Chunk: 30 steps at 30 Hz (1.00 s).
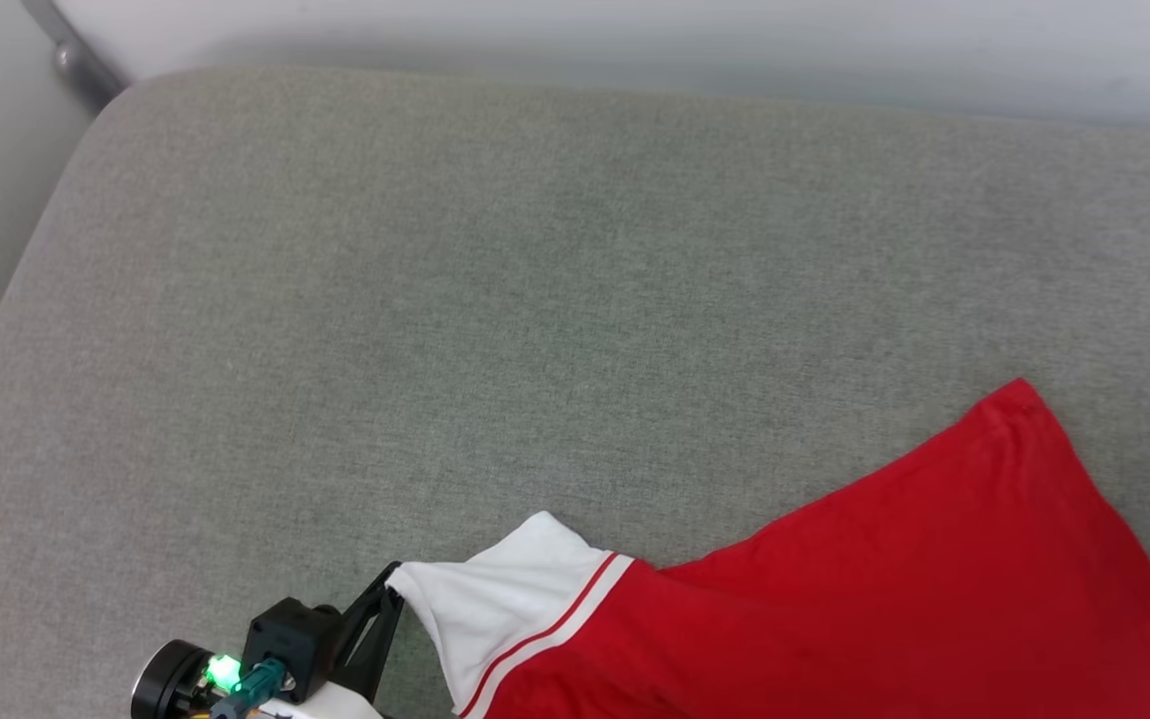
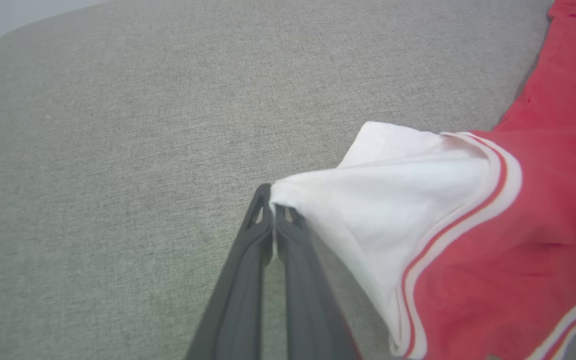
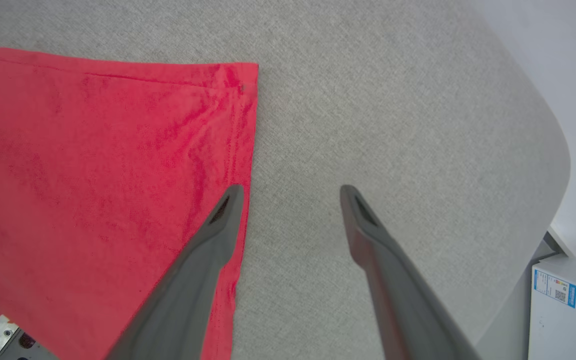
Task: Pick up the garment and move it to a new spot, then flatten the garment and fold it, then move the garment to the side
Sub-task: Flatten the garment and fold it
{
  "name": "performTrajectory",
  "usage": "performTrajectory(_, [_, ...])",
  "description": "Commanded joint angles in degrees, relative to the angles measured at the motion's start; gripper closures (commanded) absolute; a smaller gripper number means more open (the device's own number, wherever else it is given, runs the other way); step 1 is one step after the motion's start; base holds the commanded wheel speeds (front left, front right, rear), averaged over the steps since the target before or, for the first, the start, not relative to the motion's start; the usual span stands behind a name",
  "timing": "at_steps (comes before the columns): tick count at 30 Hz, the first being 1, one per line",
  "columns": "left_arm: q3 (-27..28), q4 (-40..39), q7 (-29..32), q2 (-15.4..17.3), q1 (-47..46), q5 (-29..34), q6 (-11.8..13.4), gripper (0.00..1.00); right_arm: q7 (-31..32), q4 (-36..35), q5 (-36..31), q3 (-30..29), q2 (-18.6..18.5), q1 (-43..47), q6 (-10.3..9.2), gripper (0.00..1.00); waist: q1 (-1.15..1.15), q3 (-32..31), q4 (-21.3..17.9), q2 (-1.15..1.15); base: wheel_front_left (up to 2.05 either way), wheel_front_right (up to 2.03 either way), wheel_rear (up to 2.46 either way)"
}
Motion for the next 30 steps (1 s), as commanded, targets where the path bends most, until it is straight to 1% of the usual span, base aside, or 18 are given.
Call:
performTrajectory(1, [0.19,0.15,-0.05,-0.1,-0.69,0.22,-0.2,1.0,1.01,0.16,-1.14,0.94,0.24,-2.16,-0.04,0.0,0.0,1.27,1.1,0.0,0.0,0.0,0.0])
performTrajectory(5, [0.1,0.4,-0.15,-1.23,-2.11,0.93,-0.36,1.0,5.31,2.31,-3.29,6.28,3.62,-9.0,-0.04,0.0,0.0,3.65,2.44,0.0,0.0,0.0,0.0])
performTrajectory(9, [0.0,0.83,-0.3,-2.24,-3.37,1.52,-0.79,1.0,7.11,6.57,-4.01,11.15,5.89,-14.12,-0.04,0.0,0.0,5.94,3.64,0.0,0.0,0.0,0.0])
performTrajectory(13, [0.21,1.41,-0.51,-3.0,-4.2,1.73,-1.21,1.0,6.54,11.46,-4.28,14.24,8.1,-17.62,-0.04,0.0,0.0,7.91,4.29,0.0,0.0,0.0,0.0])
performTrajectory(16, [0.31,1.98,-0.58,-3.36,-4.93,1.91,-1.49,1.0,6.1,13.84,-4.94,18.06,8.98,-19.16,-0.04,0.0,0.0,8.97,4.64,0.0,0.0,0.0,0.0])
performTrajectory(22, [0.14,3.43,-0.68,-4.28,-5.56,1.83,-2.17,1.0,4.95,18.09,-2.83,24.62,10.52,-19.32,-0.04,0.0,0.0,9.22,4.55,0.0,0.0,0.0,0.0])
performTrajectory(23, [0.15,3.67,-0.71,-4.34,-5.45,1.67,-2.24,1.0,4.68,18.17,-2.69,25.99,10.33,-19.31,-0.02,0.67,0.0,8.9,4.4,0.0,0.0,0.0,0.0])
performTrajectory(24, [0.12,3.89,-0.73,-4.39,-5.23,1.52,-2.33,1.0,4.29,18.27,-2.19,27.17,10.11,-19.39,0.06,1.0,0.0,8.49,4.23,0.0,0.0,0.0,0.0])
performTrajectory(25, [-0.11,4.58,-0.78,-4.4,-4.54,1.24,-2.56,1.0,0.03,18.82,-1.45,27.26,9.94,-20.92,0.03,1.0,0.0,6.63,3.46,0.0,0.0,0.0,0.0])
performTrajectory(28, [-0.31,5.24,-0.65,-4.2,-4.01,0.92,-2.84,1.0,-5.28,19.11,-2.5,27.7,9.55,-22.65,-0.06,1.0,0.0,3.72,2.49,0.0,0.0,0.0,0.0])
performTrajectory(30, [-0.43,5.87,-0.39,-3.43,-3.76,1.04,-3.01,1.0,-8.59,19.23,-2.19,28.5,9.69,-22.93,-0.04,1.0,0.0,1.26,1.62,0.0,0.0,0.0,0.0])
